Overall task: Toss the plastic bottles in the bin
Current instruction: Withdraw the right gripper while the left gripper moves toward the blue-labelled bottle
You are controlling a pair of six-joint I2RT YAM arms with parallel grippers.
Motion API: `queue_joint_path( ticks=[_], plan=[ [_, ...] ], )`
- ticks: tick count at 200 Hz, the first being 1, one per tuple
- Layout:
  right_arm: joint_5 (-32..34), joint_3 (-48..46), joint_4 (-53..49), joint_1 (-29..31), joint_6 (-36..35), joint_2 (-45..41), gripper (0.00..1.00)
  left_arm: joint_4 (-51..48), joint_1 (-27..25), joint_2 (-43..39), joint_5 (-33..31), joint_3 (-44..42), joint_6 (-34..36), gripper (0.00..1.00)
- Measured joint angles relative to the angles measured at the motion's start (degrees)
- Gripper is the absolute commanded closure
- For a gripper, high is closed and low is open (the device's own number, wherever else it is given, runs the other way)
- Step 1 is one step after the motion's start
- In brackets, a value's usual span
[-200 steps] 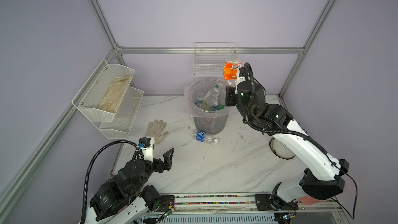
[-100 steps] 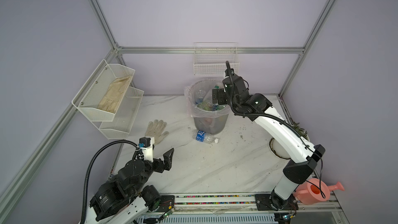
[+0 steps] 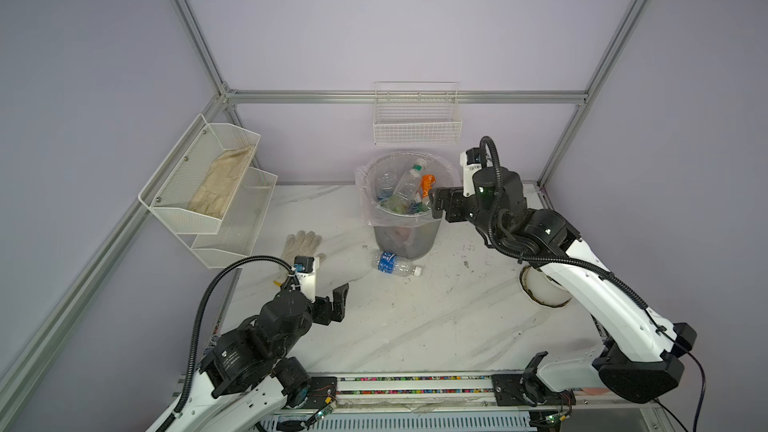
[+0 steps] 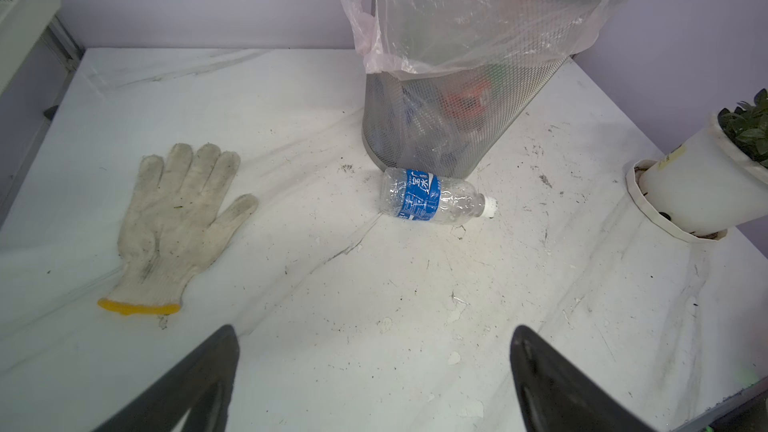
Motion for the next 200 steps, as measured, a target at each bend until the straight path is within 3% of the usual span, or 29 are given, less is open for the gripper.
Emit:
queue_joint_path(
  ticks=[58,120,173,200],
  plan=[
    [-1.8,-18.4,3.0,0.0,3.5,-9.9,0.03,9.8,0.0,11.1,4.5,-3.9,-3.8,0.00],
    [-5.0,-34.0,8.7,0.0,10.3,-12.7,0.03,20.7,3.1,22.7,10.4,-4.2,-4.3,0.00],
    [-10.4,-44.1,18.4,-0.7,15.2,-12.0,0.03,30.8,15.7,27.8,20.3,-5.2,-7.4,0.00],
    [-15.1,-49.0,24.9,-2.4,17.2,-9.4,0.10,39.0,24.0,32.0,27.9,-8.3,-10.8,0.00]
  ],
)
